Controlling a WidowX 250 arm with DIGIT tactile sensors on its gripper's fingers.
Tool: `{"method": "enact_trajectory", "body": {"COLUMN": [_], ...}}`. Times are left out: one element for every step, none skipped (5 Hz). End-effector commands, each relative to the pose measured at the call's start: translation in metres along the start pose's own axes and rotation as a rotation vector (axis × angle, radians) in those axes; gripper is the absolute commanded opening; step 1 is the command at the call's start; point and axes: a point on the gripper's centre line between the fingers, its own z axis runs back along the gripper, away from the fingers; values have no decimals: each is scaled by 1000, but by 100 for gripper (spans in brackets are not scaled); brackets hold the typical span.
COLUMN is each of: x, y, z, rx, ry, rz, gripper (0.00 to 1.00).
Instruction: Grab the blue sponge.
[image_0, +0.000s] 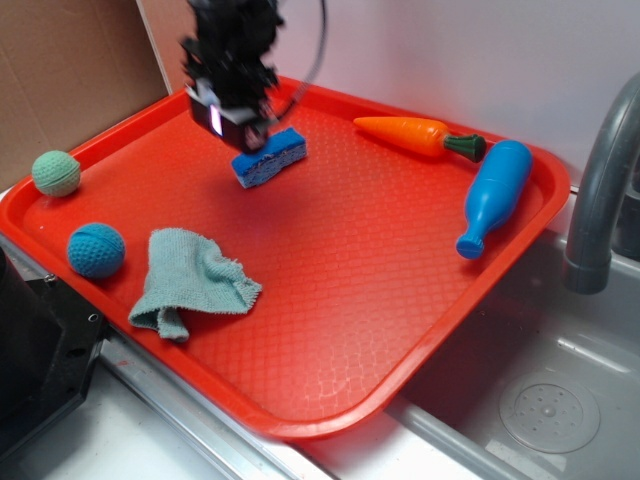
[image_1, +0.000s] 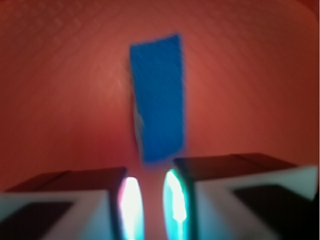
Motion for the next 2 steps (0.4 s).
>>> {"method": "enact_trajectory", "body": {"x": [-36, -46], "y": [17, 15], "z": [81, 94], "rx": [23, 24], "ry": [-95, -136], "rz": [79, 99], "gripper": [0, 0]}}
